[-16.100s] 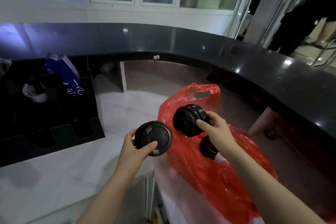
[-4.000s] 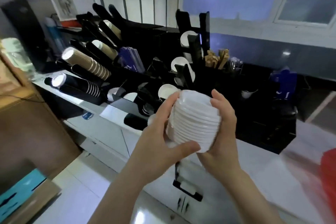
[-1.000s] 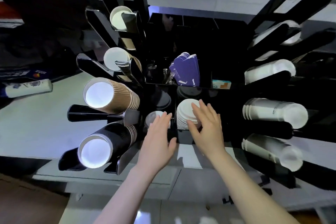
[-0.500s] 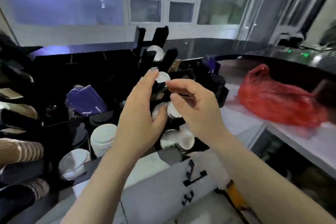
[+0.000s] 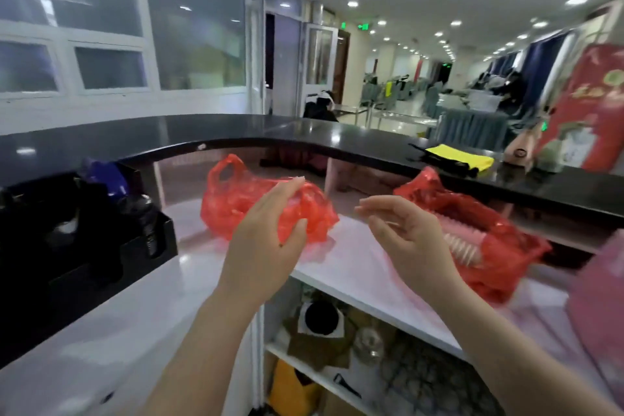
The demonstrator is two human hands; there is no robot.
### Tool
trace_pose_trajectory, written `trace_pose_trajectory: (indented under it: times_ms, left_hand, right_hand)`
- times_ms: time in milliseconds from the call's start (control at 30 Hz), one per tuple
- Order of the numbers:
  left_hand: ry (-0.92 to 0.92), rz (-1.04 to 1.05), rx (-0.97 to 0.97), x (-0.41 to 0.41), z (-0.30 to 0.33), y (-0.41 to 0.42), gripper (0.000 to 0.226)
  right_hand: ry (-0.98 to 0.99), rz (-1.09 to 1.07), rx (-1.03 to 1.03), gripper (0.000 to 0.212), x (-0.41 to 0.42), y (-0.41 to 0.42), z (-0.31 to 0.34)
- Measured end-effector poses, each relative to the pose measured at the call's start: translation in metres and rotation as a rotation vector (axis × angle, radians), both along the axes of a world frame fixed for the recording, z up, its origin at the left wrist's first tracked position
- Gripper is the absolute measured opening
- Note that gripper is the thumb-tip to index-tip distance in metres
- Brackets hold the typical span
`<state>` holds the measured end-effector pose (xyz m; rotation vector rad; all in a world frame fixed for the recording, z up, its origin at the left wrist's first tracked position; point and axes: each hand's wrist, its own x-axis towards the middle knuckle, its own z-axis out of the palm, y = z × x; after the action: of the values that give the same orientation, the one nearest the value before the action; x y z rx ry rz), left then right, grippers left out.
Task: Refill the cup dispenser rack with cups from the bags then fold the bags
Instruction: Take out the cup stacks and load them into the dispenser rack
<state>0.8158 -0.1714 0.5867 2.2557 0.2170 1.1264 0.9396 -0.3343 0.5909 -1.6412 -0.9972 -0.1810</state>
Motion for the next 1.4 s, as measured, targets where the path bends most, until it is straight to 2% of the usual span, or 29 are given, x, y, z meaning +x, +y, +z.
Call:
trace_pose_trajectory:
  times_ms: [233,300,433,667,800,900,967,1067,1167,1400]
  left_hand:
    - [0.096,-0.225,-0.059,0.136,-0.028,-0.062,0.052]
    - [0.124,-0.275,-0.032,0.169,-0.037,-0.072,0.051]
    - [0.177,-0.267,0.066,0.228,-0.057,-0.079,0.045]
    - [0.199,-0.26,0.018,0.338,-0.088,-0.064,0.035]
    - [0.176,-0.329,0.126,0.402,-0.1,-0.05,0.034]
    - [0.193,-0.239,0.173,0.435,-0.112,-0.043,0.029]
    - [0.299,-0.144,0.156,0.449,-0.121,-0.04,0.023]
    - [0.585,-0.071,0.169,0.47,-0.14,-0.036,0.052]
    - [0.724,-0.064,0.139,0.486,-0.156,-0.036,0.071]
    - [0.873,-0.063,0.136,0.503,-0.173,-0.036,0.086]
  right_hand:
    - [0.045,-0.319,-0.079,0.032,0.106,-0.106,-0.044]
    - [0.061,-0.428,-0.104,0.027,0.131,-0.13,-0.057]
    - [0.038,-0.606,-0.246,0.031,0.176,-0.165,-0.081]
    - [0.061,-0.845,-0.429,0.017,0.262,-0.178,-0.103]
    - [0.007,-0.945,-0.499,0.015,0.304,-0.162,-0.121]
    - [-0.018,-0.988,-0.542,0.018,0.325,-0.152,-0.141]
    - [-0.023,-1.026,-0.561,0.024,0.334,-0.148,-0.155]
    - [0.109,-1.014,-0.65,0.044,0.348,-0.146,-0.177]
    - [0.277,-0.916,-0.797,0.064,0.361,-0.149,-0.192]
    - [0.282,-0.715,-0.783,0.056,0.385,-0.171,-0.193]
